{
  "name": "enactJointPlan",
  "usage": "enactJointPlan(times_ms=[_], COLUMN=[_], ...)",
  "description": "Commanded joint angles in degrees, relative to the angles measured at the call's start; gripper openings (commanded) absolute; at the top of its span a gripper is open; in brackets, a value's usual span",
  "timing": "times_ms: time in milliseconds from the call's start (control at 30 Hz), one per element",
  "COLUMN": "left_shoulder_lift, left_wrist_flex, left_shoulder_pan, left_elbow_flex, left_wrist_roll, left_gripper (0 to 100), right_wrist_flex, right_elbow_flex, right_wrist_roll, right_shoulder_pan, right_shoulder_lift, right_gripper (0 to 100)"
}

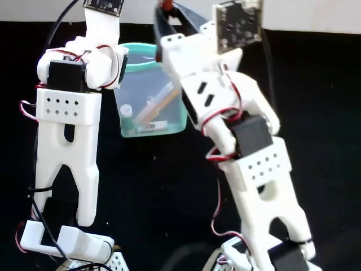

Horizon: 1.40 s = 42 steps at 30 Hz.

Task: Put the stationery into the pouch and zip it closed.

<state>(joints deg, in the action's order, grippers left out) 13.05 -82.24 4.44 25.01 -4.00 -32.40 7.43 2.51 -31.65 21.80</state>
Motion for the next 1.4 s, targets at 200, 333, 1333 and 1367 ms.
enactJointPlan(times_ms=[200, 333, 1333, 1367], left_shoulder_lift=[11.91, 11.74, 11.74, 11.74], left_wrist_flex=[-0.7, -0.7, -0.26, -0.26], left_shoulder_pan=[4.44, 4.44, 3.91, 3.82], left_elbow_flex=[-5.49, -5.49, -5.49, -5.49], left_wrist_roll=[0.0, 0.0, 0.0, 0.0], left_gripper=[1, 1, 1, 1], right_wrist_flex=[3.74, 5.05, 1.1, 0.92], right_elbow_flex=[6.73, 6.2, -17.63, -17.54], right_wrist_roll=[0.35, 0.35, 0.26, 0.26], right_shoulder_pan=[-2.15, -2.15, -5.14, -5.14], right_shoulder_lift=[-6.99, -9.98, 1.27, 1.36], right_gripper=[0.7, 0.7, 30.6, 31.7])
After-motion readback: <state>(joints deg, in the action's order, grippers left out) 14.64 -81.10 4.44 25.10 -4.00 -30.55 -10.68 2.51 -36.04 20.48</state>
